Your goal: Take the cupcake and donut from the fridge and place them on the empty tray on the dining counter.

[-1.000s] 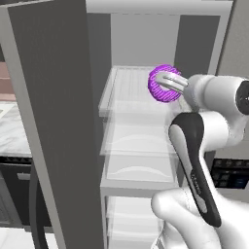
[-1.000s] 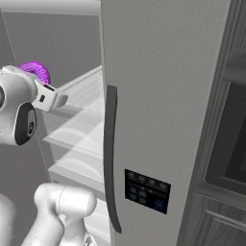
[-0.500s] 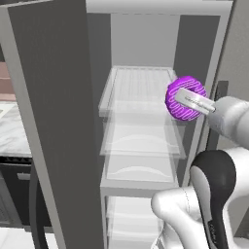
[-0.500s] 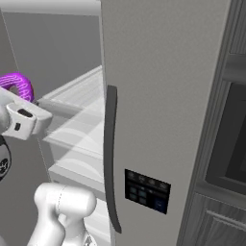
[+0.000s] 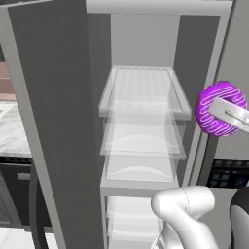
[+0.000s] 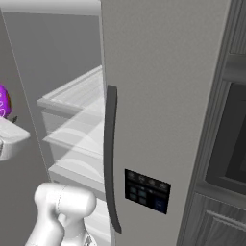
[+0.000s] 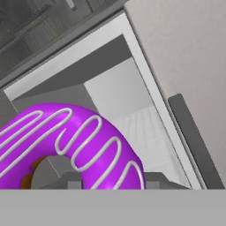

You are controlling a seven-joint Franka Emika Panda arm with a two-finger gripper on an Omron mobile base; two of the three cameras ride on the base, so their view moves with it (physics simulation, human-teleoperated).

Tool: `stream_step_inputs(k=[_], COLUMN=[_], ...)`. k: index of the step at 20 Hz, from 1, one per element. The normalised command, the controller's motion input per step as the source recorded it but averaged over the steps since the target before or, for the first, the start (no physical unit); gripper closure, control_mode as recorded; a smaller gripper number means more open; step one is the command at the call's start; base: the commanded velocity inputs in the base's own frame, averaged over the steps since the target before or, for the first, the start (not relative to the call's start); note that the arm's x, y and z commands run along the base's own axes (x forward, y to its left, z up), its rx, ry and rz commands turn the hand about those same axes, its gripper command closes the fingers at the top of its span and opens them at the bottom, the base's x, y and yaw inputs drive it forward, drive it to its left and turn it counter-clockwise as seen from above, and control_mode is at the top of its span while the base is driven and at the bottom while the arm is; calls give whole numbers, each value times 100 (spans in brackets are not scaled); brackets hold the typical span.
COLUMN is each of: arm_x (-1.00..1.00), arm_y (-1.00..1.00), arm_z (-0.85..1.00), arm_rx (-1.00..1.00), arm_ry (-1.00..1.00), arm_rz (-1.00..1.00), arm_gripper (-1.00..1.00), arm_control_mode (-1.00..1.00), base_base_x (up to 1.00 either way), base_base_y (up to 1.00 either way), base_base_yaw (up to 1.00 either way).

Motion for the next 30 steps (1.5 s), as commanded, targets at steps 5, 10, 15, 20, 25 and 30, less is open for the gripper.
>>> stream_step_inputs(k=[5, 10, 15, 20, 25, 30], arm_x=[-30, 0, 0, 0, 0, 0], arm_y=[-7, 0, 0, 0, 0, 0], arm_z=[8, 0, 0, 0, 0, 0], arm_rx=[0, 0, 0, 0, 0, 0], arm_ry=[3, 0, 0, 0, 0, 0], arm_rz=[-2, 0, 0, 0, 0, 0], arm_gripper=[100, 100, 100, 100, 100, 100], arm_control_mode=[100, 100, 100, 100, 100, 100], base_base_x=[-5, -12, -92, -100, -100, -84], base_base_y=[-11, -21, -70, -62, -81, -45], base_base_yaw=[1, 26, 36, 70, 67, 83])
